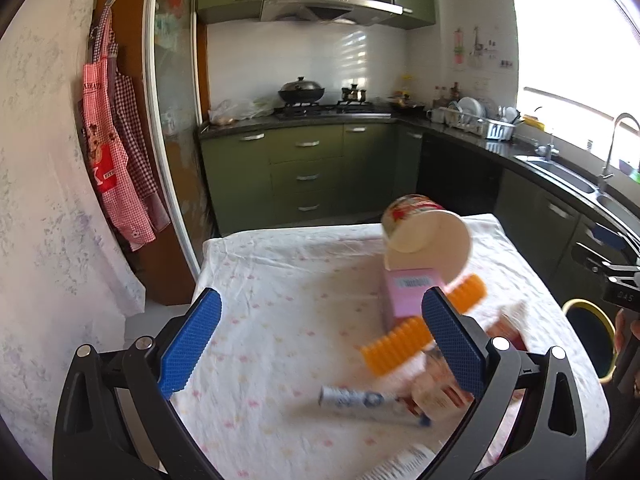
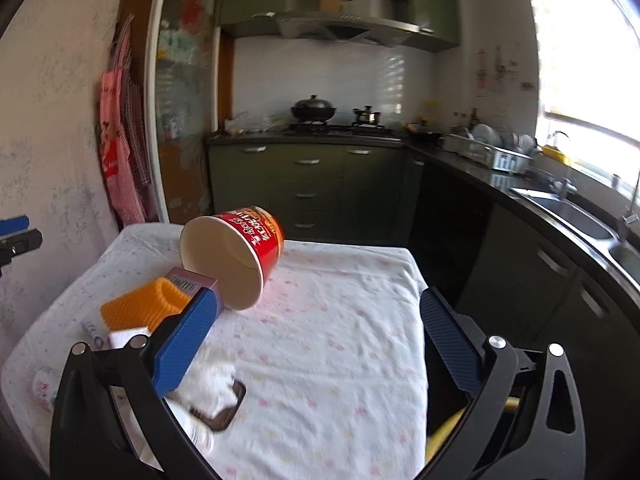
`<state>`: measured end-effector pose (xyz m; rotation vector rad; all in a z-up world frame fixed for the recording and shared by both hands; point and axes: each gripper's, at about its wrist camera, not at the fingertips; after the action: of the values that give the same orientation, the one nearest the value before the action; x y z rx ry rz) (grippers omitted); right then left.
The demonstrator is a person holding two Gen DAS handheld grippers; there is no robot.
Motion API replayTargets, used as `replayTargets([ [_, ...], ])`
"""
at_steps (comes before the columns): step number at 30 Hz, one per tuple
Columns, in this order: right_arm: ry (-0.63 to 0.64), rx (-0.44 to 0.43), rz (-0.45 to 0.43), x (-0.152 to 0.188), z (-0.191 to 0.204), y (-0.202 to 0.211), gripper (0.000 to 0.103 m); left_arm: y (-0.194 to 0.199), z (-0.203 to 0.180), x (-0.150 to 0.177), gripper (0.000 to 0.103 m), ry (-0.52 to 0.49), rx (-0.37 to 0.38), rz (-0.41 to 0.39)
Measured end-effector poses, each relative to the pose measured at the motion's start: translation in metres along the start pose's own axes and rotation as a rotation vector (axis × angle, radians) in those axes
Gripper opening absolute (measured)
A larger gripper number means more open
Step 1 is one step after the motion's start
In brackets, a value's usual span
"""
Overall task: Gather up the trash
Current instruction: 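Grasp the red instant noodle cup with the right gripper and lift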
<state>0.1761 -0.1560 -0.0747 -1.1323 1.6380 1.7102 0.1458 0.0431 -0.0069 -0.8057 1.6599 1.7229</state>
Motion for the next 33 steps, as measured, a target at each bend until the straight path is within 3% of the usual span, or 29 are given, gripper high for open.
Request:
replayTargets([
  [2, 0.036, -0.020, 0.015, -0.009, 0.011, -0.023, 0.095, -0.016, 0.002, -0.008, 0.099, -0.002, 0.003, 0.009],
  [4, 0.080, -0.029, 0.054, -0.017, 0.025, -0.055, 0.082, -0.032, 0.003, -0.014, 0.099, 0.001, 0.012, 0.015],
  [6, 0.102, -0.031, 0.080, -0.022, 0.034, -0.078, 0.076, -0.043, 0.003, -0.018, 0.099, 0.005, 0.024, 0.021],
  [9, 0.133, -0.019, 0.109, -0.031, 0.045, -0.115, 0.074, -0.061, 0.001, -0.021, 0.099, 0.001, 0.036, 0.022],
  [12, 0.150, -0.006, 0.128, -0.039, 0.049, -0.140, 0.071, -0.072, 0.000, -0.021, 0.099, -0.005, 0.024, 0.013],
  [17, 0.159, 0.016, 0.148, -0.053, 0.056, -0.174, 0.055, -0.090, 0.006, -0.019, 0.099, 0.013, 0.038, 0.018],
  [18, 0.156, 0.023, 0.152, -0.056, 0.056, -0.180, 0.050, -0.094, 0.007, -0.019, 0.099, 0.017, 0.044, 0.021],
  [22, 0.124, 0.043, 0.163, -0.067, 0.052, -0.191, 0.009, -0.101, 0.010, -0.015, 0.099, 0.018, 0.053, 0.029],
  [27, 0.012, -0.025, 0.237, -0.095, 0.028, -0.208, 0.006, -0.101, 0.013, -0.013, 0.099, 0.015, 0.068, 0.020],
  [33, -0.247, -0.203, 0.380, -0.113, -0.026, -0.197, 0.004, -0.083, 0.011, -0.011, 0.099, 0.005, 0.095, 0.002],
])
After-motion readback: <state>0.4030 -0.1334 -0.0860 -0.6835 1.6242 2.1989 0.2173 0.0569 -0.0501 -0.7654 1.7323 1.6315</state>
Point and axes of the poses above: each gripper's, at about its wrist camera, not at the fingertips, and y roughly against the way its jaws point, z to its left, x to its underside, and after that the axes turned 7 degrees about z, right-handed
